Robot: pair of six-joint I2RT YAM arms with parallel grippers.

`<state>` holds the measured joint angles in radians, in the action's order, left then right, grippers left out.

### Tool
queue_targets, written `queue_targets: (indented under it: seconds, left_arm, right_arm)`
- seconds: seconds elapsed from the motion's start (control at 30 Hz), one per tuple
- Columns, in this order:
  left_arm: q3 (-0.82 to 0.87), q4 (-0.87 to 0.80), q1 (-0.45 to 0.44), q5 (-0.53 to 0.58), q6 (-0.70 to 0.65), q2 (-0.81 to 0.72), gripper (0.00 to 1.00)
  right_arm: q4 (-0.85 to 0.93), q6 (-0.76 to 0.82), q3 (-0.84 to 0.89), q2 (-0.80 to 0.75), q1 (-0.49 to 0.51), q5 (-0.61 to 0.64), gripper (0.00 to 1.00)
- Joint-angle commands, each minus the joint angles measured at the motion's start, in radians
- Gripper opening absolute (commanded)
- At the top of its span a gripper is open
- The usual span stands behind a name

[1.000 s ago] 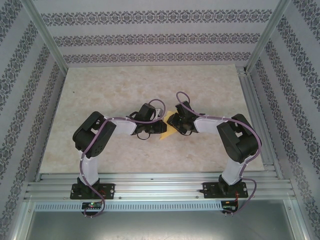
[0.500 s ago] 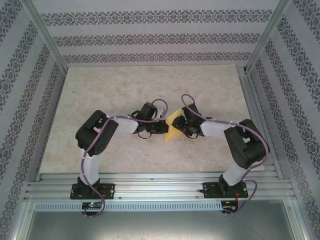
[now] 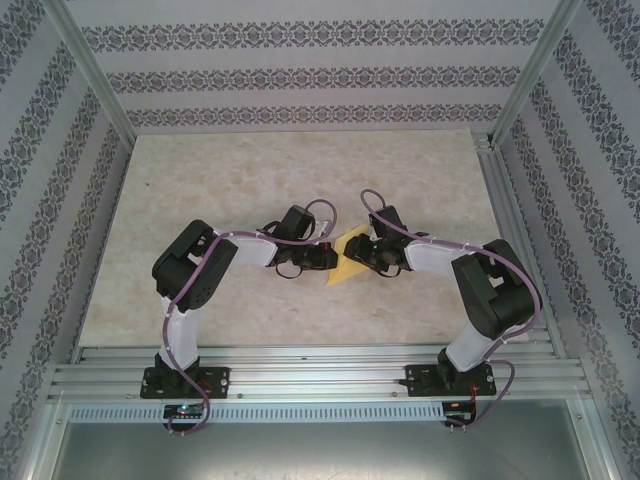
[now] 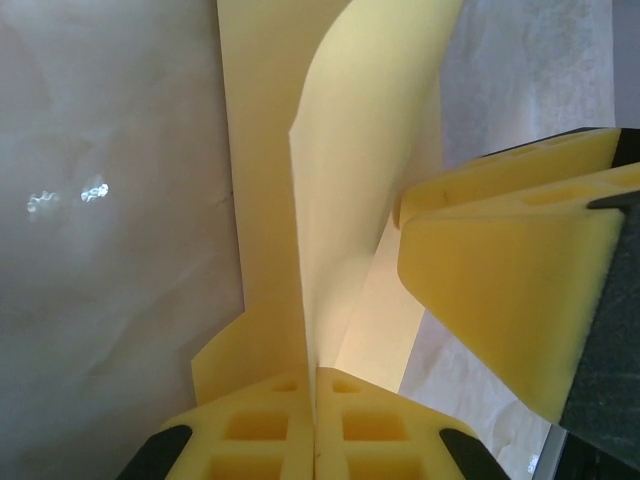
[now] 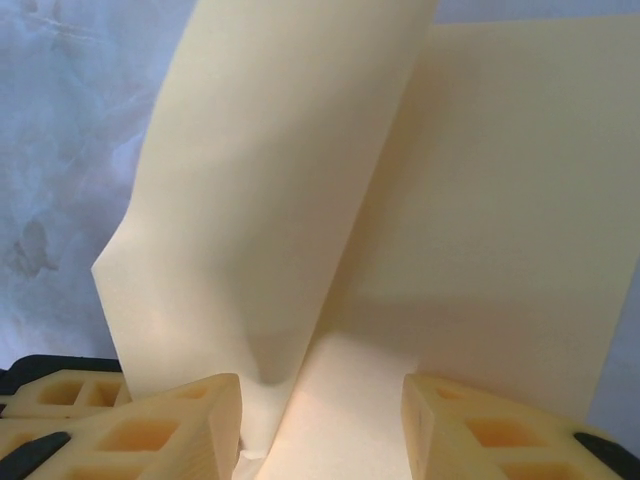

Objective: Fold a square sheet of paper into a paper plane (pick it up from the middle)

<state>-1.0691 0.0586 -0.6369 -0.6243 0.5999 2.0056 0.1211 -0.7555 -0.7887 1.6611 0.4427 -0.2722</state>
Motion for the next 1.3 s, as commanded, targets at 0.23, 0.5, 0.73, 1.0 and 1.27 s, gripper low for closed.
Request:
queue_targets:
  seconds: [0.23,0.5,0.73,1.0,1.27]
  left_arm:
    - [-0.047,-0.025,-0.02,-0.053,-0.048,0.027,0.13]
    - [-0.066,-0.038,-0.036,-0.069,-0.06,0.047,0.21]
    - [-0.069,-0.04,-0.041,-0.062,-0.059,0.055,0.16]
    - [-0.076,-0.027,-0.042,-0.076,-0.052,0.065,0.14]
    - [-0.069,-0.037,-0.043,-0.059,-0.054,0.047,0.18]
  right_arm:
    - [-0.045,0.017,-0.013,0.047,-0.001,-0.044,0.49]
    - [-0.064,-0.008,0.023,0.054,0.0,-0.017,0.48]
    - [-0.072,-0.031,0.037,0.062,-0.001,0.001,0.45]
    - [-0.008,-0.039,0.023,0.086,0.004,0.06,0.42]
    - [0.046,-0.067,0.013,0.108,0.01,0.119,0.4]
